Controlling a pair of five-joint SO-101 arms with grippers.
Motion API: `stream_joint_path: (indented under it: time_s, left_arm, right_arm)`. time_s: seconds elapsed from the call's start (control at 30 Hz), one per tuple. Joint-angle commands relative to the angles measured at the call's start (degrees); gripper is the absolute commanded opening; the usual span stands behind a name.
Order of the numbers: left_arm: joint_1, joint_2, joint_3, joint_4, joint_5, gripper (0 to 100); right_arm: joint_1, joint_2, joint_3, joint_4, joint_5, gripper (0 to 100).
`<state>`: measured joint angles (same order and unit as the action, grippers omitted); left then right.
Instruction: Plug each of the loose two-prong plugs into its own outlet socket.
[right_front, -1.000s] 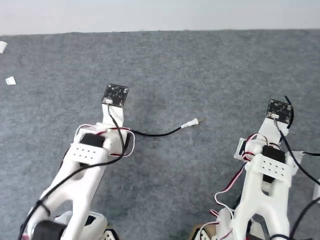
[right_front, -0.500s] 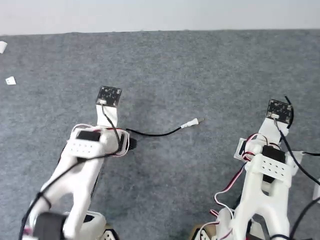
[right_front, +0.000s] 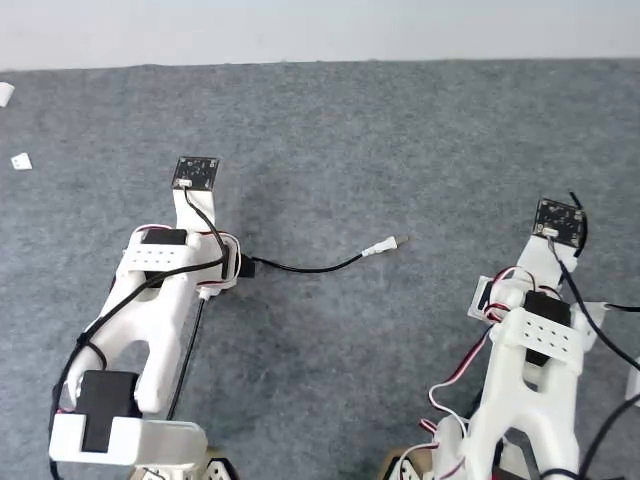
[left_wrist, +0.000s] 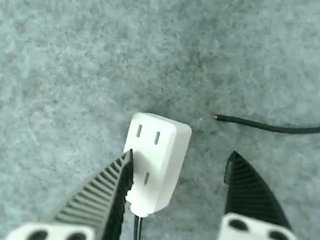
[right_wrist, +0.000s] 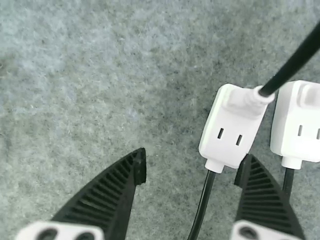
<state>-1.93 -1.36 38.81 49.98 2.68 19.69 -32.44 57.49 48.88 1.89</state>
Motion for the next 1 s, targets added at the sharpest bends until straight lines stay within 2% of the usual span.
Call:
stream_joint_path:
  time_s: [0.0, 0.23, 0.33, 0.67, 0.8, 0.97]
  left_arm:
    - [-0.2, -0.3, -2.4, 0.4, -0.1, 28]
    - [-0.1, -0.8, -2.8, 0.4, -0.2, 28]
    - [-0.1, -1.3, -2.7, 0.5, -3.1, 28]
    - [-0.1, -17.2, 6.1, 0.0, -4.1, 28]
    - [-0.1, -14.1, 5.2, -0.2, -4.3, 28]
    - [-1.8, -2.6, -2.2, 0.0, -4.0, 28]
  right_arm:
    - [-0.5, -1.8, -0.4, -0.8, 0.6, 28.4]
    - [-0.5, -1.8, -0.4, -0.8, 0.6, 28.4]
    - [-0.5, -1.8, -0.4, -0.8, 0.6, 28.4]
    - [-0.5, -1.8, -0.4, -0.8, 0.6, 28.4]
    - [-0.5, -1.8, -0.4, -0.8, 0.6, 28.4]
    - [-0.5, -1.8, -0.4, -0.8, 0.6, 28.4]
